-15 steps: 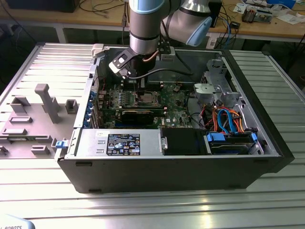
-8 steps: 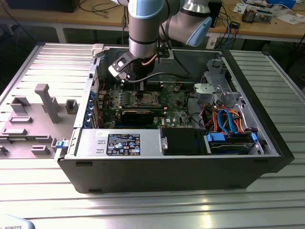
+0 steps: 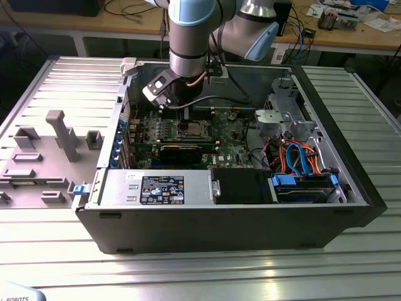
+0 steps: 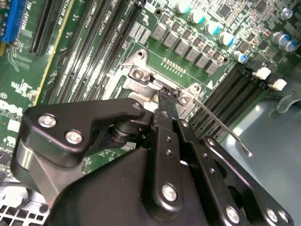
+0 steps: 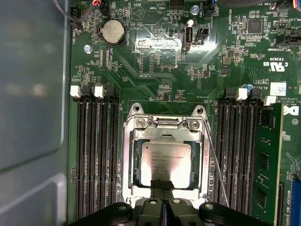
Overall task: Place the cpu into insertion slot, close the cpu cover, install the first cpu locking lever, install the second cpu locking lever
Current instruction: 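Close the cpu cover, then install the first cpu locking lever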
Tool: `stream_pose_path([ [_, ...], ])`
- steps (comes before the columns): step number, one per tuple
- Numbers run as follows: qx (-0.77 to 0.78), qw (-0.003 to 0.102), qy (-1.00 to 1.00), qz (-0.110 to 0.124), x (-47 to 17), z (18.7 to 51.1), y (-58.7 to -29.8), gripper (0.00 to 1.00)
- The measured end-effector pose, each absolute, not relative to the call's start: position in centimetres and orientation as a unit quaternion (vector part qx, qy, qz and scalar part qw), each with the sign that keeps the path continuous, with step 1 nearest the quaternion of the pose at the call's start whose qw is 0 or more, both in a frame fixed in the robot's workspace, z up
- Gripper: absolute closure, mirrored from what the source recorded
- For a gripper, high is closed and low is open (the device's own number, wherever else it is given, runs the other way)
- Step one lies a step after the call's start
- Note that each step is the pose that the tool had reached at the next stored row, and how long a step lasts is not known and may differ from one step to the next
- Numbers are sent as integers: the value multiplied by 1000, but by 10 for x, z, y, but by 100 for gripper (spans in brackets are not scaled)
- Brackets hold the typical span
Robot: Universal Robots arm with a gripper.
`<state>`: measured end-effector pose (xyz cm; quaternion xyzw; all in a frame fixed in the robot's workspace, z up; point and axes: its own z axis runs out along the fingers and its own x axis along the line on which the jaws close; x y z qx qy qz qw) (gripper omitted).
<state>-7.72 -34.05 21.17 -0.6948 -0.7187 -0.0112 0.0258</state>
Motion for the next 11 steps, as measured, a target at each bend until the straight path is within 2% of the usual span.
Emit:
stream_pose_path([
  [11,-695,24,-719,-9,-56,213,-339,89],
])
